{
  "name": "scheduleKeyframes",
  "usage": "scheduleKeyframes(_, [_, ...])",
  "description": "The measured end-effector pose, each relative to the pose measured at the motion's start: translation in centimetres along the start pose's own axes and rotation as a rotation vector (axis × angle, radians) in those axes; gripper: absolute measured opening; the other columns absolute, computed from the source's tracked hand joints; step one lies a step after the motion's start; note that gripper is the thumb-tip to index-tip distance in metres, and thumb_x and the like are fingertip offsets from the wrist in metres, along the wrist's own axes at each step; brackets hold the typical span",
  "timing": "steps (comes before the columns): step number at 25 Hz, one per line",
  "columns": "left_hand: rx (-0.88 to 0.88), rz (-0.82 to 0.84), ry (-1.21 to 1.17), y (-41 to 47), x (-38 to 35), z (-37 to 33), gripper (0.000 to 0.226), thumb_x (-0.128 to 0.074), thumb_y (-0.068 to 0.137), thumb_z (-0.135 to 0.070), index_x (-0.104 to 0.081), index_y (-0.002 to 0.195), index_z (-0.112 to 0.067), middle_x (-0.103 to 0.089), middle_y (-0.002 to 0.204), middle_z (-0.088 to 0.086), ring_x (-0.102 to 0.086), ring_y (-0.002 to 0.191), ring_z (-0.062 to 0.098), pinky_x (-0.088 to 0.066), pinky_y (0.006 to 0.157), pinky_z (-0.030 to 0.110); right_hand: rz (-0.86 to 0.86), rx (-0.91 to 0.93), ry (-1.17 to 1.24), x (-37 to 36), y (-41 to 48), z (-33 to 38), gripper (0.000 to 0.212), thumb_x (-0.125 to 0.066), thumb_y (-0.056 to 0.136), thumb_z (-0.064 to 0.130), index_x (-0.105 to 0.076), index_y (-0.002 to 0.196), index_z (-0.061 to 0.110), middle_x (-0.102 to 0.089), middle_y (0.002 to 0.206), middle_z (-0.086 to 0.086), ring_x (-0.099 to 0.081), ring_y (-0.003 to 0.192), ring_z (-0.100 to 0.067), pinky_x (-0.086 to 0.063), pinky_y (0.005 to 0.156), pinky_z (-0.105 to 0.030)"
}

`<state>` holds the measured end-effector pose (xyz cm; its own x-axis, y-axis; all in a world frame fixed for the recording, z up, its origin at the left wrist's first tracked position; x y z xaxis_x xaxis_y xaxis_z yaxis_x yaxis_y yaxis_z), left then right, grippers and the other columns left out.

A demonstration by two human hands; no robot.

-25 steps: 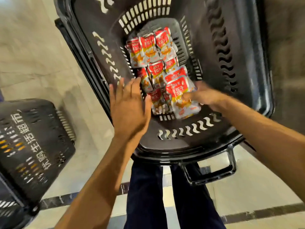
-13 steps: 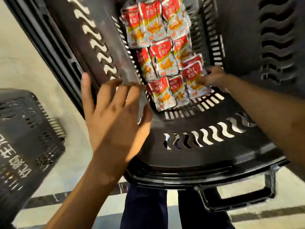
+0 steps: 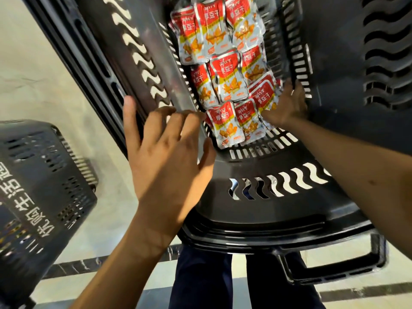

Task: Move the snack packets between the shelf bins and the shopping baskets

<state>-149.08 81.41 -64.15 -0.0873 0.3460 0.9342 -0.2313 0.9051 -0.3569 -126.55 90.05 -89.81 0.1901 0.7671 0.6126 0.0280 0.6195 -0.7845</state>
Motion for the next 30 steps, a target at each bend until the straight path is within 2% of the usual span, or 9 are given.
scheduleKeyframes(2, [-0.001,-0.016,-0.014,0.0,0.0,0.0,0.028,-0.050,0.086,-0.038,-0.066,0.100,-0.019,-0.066,0.087,-0.003,-0.055,0.096,0.026,0.006,0.116,0.038,0.062,-0.033,0.072,-0.8,1.0,-0.7,0.120,-0.080,0.065,0.042,-0.002,0.150,0.014,-0.007,0.157,-0.014,-0.010,0.144,-0.033,-0.017,0.117,-0.045])
scheduleKeyframes(5, [-0.009,-0.017,-0.027,-0.1,-0.2,0.1,0.029,-0.050,0.086,-0.038,-0.066,0.102,-0.021,-0.066,0.088,-0.003,-0.055,0.098,0.026,0.006,0.116,0.037,0.202,-0.123,0.243,-2.5,1.4,-2.2,0.117,-0.084,0.041,0.044,-0.030,0.142,0.020,-0.046,0.139,-0.010,-0.044,0.128,-0.033,-0.040,0.104,-0.049])
scheduleKeyframes(8, [-0.013,-0.029,-0.019,-0.3,-0.2,0.0,0.029,-0.048,0.087,-0.038,-0.066,0.103,-0.021,-0.066,0.088,-0.003,-0.055,0.097,0.027,0.007,0.116,0.037,0.158,-0.070,0.145,-2.9,1.3,-2.7,0.095,-0.084,0.059,0.034,-0.034,0.138,0.018,-0.048,0.137,-0.010,-0.047,0.125,-0.033,-0.041,0.103,-0.048])
scheduleKeyframes(13, [-0.046,-0.130,-0.032,-0.5,-0.2,0.0,0.031,-0.047,0.087,-0.035,-0.066,0.104,-0.017,-0.068,0.089,-0.001,-0.058,0.098,0.028,0.000,0.116,0.042,0.060,-0.029,0.222,-1.1,0.0,-1.5,0.092,-0.078,0.071,0.036,-0.027,0.144,0.015,-0.040,0.144,-0.012,-0.041,0.130,-0.033,-0.037,0.106,-0.048])
scheduleKeyframes(18, [-0.111,0.028,-0.152,-0.8,-0.6,0.0,0.040,-0.047,0.084,-0.040,-0.066,0.110,-0.016,-0.067,0.113,0.003,-0.055,0.112,0.029,-0.001,0.115,0.044,0.012,0.016,0.362,4.1,-11.1,2.0,0.054,-0.060,0.088,0.026,-0.041,0.136,0.012,-0.050,0.134,-0.006,-0.049,0.120,-0.025,-0.039,0.100,-0.033])
scheduleKeyframes(21, [-0.078,0.273,-0.385,-2.1,4.5,-0.3,0.045,-0.046,0.093,-0.037,-0.051,0.133,-0.018,-0.054,0.135,0.007,-0.048,0.125,0.027,-0.020,0.113,0.038,0.100,0.108,0.437,9.3,-21.3,4.3,0.038,-0.057,0.091,0.024,-0.051,0.125,0.009,-0.055,0.130,-0.007,-0.055,0.113,-0.027,-0.042,0.091,-0.031])
scheduleKeyframes(23, [0.005,0.361,-0.453,-4.5,10.6,-0.1,0.047,-0.049,0.095,-0.035,-0.041,0.140,-0.024,-0.054,0.134,0.005,-0.051,0.120,0.026,-0.039,0.099,0.034,0.148,0.170,0.471,14.2,-28.4,5.7,0.039,-0.057,0.091,0.022,-0.049,0.127,0.008,-0.058,0.127,-0.013,-0.057,0.113,-0.030,-0.043,0.092,-0.034])
scheduleKeyframes(27, [0.085,0.231,-0.596,-10.2,22.6,0.4,0.046,-0.054,0.093,-0.035,-0.046,0.137,-0.022,-0.061,0.126,0.007,-0.057,0.113,0.028,-0.044,0.091,0.035,0.124,0.314,0.450,24.0,-40.5,6.8,0.042,-0.057,0.092,0.024,-0.047,0.130,0.009,-0.061,0.123,-0.014,-0.057,0.113,-0.030,-0.043,0.096,-0.037])
scheduleKeyframes(30, [0.169,0.141,-0.848,-15.2,28.4,1.1,0.042,-0.056,0.093,-0.028,-0.049,0.133,-0.018,-0.060,0.126,0.010,-0.058,0.114,0.028,-0.046,0.095,0.035,0.068,0.409,0.518,29.6,-47.9,6.1,0.041,-0.056,0.093,0.024,-0.046,0.131,0.011,-0.061,0.115,-0.008,-0.059,0.106,-0.026,-0.043,0.086,-0.028])
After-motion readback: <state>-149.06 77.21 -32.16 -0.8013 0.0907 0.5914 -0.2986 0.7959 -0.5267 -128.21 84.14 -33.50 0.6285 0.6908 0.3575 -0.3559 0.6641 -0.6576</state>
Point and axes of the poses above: each hand's wrist, its own y-axis towards the middle knuckle, its own x-axis out of the back of the hand, z = x × y, the point moved 8 cm from there along y, towards the middle knuckle
